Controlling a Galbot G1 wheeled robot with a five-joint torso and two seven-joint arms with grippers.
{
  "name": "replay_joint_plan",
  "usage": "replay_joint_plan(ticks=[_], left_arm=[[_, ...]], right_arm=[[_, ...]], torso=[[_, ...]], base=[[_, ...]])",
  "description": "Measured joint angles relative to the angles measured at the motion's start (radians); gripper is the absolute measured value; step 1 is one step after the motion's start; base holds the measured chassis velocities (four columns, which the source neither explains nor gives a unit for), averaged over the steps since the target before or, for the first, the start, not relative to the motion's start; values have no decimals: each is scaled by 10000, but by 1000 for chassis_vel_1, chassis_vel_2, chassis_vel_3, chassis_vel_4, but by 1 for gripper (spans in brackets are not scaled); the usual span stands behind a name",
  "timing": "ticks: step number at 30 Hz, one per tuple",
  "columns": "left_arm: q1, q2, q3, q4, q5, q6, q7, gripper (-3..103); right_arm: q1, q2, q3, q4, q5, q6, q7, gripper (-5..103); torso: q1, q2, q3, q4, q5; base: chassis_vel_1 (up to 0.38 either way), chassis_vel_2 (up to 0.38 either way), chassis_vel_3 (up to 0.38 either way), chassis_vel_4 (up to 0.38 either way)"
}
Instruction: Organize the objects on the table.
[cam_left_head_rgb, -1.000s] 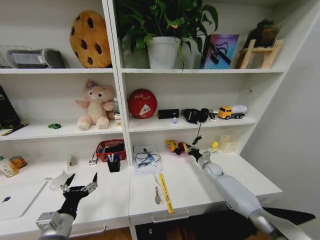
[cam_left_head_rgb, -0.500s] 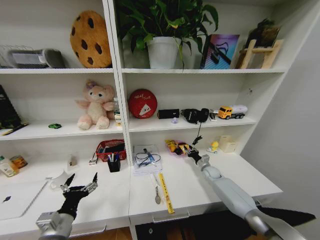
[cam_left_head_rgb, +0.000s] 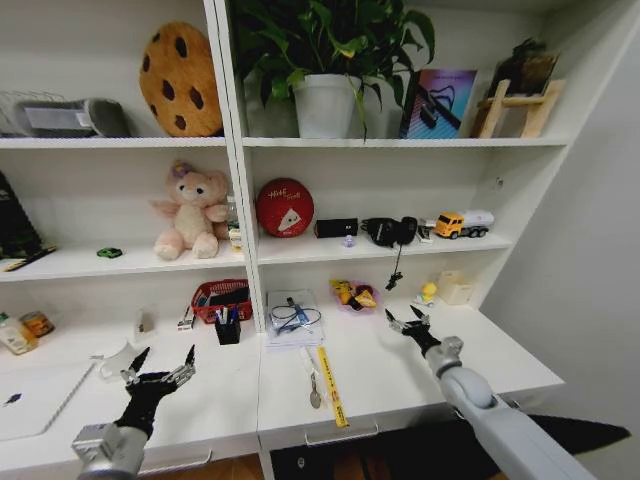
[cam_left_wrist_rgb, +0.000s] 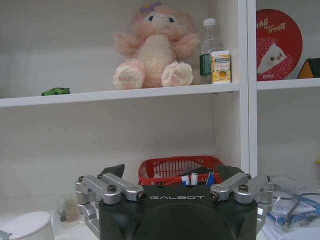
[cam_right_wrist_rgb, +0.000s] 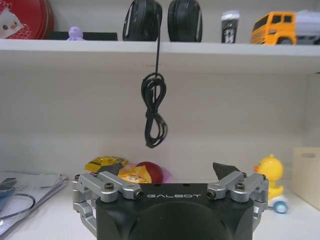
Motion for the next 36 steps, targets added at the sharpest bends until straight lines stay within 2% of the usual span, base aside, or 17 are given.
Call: replay_joint_plan(ticks=[1, 4, 5, 8, 15, 19, 36], left_arm=[[0, 0, 0, 0, 0, 0, 0, 100], [0, 1, -1, 0, 1, 0, 0, 100], [0, 1, -1, 0, 1, 0, 0, 100], [0, 0, 0, 0, 1, 0, 1, 100], [0, 0, 0, 0, 1, 0, 1, 100], [0, 0, -1, 0, 1, 0, 1, 100], [0, 0, 0, 0, 1, 0, 1, 100]], right_arm=[[0, 0, 0, 0, 0, 0, 0, 100], [-1362, 280, 1293, 1158, -298, -219, 306, 100], [-1362, 280, 1293, 1158, -298, -219, 306, 100], [-3037, 620, 2551, 2382, -598, -274, 435, 100], [-4716, 1081, 3806, 3625, -854, -233, 545, 100], [-4863, 1143, 3912, 3751, -865, -233, 562, 100], [-4756, 1137, 3825, 3661, -862, -231, 552, 100]], torso=[[0, 0, 0, 0, 0], [0, 0, 1, -2, 3], [0, 0, 1, -2, 3], [0, 0, 1, -1, 1], [-1, 1, 0, -6, -3], [-1, 0, 1, 1, 1], [2, -2, 2, -1, 1]], base=[[0, 0, 0, 0], [0, 0, 0, 0], [0, 0, 0, 0], [0, 0, 0, 0], [0, 0, 0, 0], [0, 0, 0, 0], [0, 0, 0, 0]])
